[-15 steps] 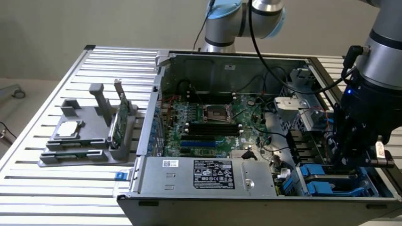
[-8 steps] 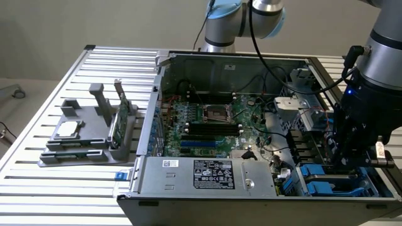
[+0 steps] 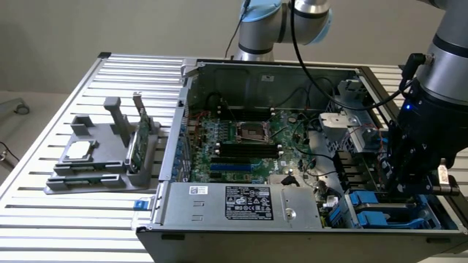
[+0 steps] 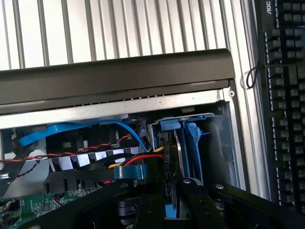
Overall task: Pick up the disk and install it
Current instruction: 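Insert the first disk wire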
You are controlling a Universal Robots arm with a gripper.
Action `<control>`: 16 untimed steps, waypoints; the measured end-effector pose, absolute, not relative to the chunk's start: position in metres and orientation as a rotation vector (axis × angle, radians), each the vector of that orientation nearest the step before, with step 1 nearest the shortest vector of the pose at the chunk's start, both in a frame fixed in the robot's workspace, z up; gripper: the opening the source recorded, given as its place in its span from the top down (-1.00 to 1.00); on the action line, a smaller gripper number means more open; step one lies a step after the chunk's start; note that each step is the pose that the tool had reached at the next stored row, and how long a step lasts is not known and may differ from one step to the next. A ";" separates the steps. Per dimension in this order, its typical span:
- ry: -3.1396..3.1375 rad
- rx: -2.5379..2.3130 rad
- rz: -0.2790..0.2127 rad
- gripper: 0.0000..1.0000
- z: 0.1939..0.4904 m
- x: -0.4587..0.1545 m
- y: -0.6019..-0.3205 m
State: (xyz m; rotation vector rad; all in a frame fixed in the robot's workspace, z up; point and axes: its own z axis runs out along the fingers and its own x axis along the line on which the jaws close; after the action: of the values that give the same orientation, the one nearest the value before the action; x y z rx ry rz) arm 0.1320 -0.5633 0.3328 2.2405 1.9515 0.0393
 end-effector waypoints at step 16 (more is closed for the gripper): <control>2.011 2.201 0.028 0.66 0.333 0.135 -0.563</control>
State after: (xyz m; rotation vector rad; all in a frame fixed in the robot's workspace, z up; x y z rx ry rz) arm 0.1353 -0.5630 0.3327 2.2014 2.0114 0.0283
